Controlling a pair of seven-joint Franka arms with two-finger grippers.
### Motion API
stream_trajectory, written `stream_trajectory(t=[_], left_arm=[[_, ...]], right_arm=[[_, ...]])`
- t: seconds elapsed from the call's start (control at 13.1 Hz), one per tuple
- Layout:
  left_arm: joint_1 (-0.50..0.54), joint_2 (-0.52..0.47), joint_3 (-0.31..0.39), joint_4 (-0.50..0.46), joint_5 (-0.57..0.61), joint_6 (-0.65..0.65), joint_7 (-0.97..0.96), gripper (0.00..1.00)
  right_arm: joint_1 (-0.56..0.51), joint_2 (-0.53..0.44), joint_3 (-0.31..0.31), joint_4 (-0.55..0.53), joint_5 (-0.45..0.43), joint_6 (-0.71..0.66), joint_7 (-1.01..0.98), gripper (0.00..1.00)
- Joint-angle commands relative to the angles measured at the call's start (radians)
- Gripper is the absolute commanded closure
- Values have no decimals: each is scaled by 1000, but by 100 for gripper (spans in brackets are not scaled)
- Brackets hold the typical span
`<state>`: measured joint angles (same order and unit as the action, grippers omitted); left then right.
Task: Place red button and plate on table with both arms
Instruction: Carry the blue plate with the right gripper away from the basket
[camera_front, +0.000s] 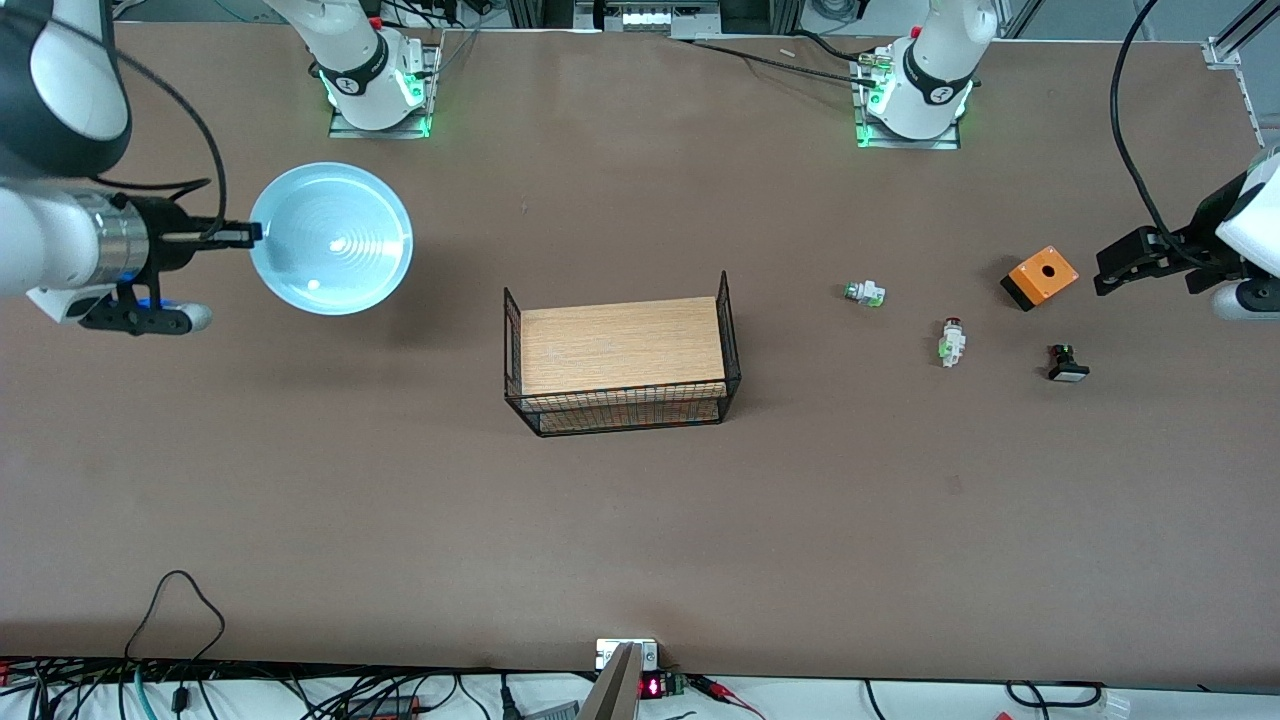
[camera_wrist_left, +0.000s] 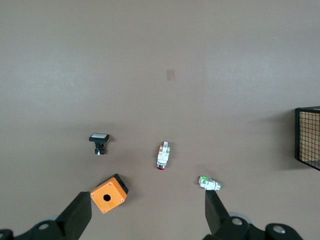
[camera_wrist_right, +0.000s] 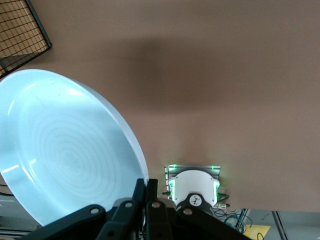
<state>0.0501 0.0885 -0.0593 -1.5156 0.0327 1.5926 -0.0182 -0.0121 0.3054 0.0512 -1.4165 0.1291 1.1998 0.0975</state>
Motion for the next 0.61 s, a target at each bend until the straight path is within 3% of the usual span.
stream_trajectory(t=[0.0, 0.54], left_arm=[[5, -94, -4, -121, -19, 53, 46, 0], [5, -107, -16, -141, -17, 44, -9, 0]], right_arm=[[-52, 49, 18, 1, -16, 61, -123, 100], [-219, 260, 18, 1, -19, 354, -491, 100]])
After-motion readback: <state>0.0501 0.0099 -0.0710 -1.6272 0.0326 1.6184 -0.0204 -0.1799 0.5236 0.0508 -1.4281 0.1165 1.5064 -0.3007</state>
